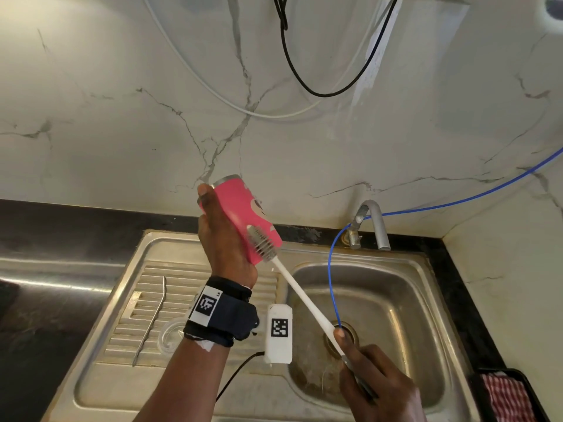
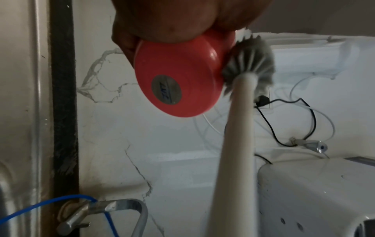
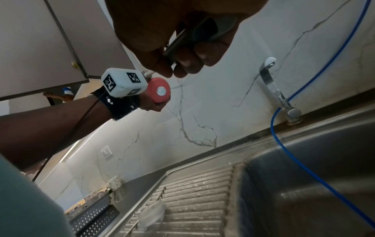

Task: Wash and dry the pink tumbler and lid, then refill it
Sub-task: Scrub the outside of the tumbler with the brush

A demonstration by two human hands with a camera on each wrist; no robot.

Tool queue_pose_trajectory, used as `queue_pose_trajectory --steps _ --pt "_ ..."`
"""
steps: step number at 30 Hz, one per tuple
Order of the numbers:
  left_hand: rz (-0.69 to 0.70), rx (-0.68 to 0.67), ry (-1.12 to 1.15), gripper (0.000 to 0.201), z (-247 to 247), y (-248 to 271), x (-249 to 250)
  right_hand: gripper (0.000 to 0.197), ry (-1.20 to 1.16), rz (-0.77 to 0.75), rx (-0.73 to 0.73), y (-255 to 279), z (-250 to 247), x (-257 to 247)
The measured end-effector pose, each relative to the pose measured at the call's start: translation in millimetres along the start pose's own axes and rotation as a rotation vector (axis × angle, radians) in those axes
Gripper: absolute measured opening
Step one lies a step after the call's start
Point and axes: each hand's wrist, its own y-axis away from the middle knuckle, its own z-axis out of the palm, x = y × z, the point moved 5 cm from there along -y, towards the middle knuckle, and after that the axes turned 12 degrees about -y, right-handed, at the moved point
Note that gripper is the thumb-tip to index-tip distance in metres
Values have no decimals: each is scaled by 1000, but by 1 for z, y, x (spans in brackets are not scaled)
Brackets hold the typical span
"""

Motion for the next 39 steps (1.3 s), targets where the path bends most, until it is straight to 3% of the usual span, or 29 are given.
queue_pose_trajectory --steps 7,14,20,28,31,35,39 --pt "-26 -49 -21 69 11 9 -13 58 -25 38 60 -11 2 -2" --pt "-28 6 12 68 1 -6 -6 43 -9 20 41 1 -3 1" --pt "-85 -105 -70 69 15 10 -21 48 -88 50 96 -18 4 -3" --pt "-22 -62 -23 73 2 -6 -8 47 -23 -32 49 1 2 -4" --pt "-31 -83 -101 81 12 10 -18 49 -19 13 74 -11 8 -3" --pt "-55 -139 -187 76 26 30 -33 56 -54 27 101 -34 13 -7" --pt "-39 -88 -175 88 20 16 -25 58 -55 10 76 -23 8 -3"
